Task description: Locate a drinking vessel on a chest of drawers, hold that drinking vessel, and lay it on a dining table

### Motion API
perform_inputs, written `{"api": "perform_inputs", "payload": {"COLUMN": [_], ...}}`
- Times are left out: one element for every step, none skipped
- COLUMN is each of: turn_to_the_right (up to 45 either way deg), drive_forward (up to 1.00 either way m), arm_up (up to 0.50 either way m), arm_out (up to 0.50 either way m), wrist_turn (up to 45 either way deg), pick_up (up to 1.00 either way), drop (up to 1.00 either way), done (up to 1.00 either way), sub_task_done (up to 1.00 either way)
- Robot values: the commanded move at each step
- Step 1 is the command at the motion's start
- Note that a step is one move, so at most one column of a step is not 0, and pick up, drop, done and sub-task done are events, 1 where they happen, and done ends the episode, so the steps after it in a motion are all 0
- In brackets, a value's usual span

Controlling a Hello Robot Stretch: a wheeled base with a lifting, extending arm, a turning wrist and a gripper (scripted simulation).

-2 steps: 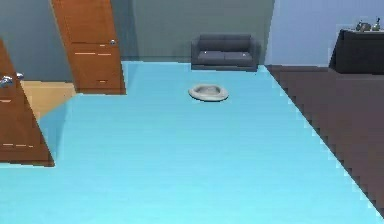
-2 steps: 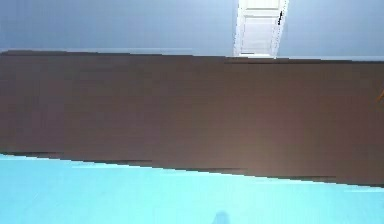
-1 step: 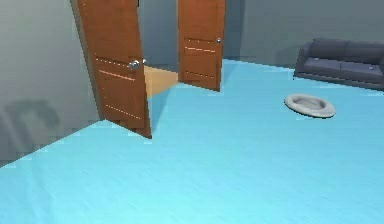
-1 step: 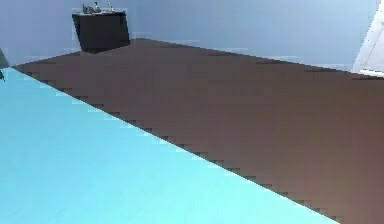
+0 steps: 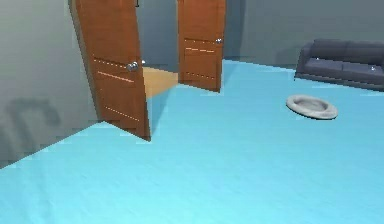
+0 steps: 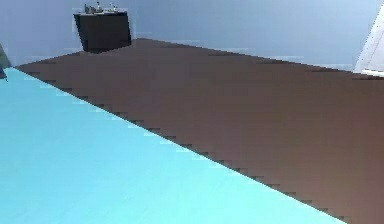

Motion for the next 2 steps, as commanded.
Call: {"api": "perform_inputs", "payload": {"turn_to_the_right": [12.0, 0.0], "drive_forward": [0.00, 1.00], "arm_up": [0.00, 0.00], "arm_out": [0.00, 0.00], "wrist_turn": [0.0, 0.0], "pick_up": [0.00, 0.00], "drop": [0.00, 0.00], "done": [0.00, 0.00], "sub_task_done": [0.00, 0.00]}}
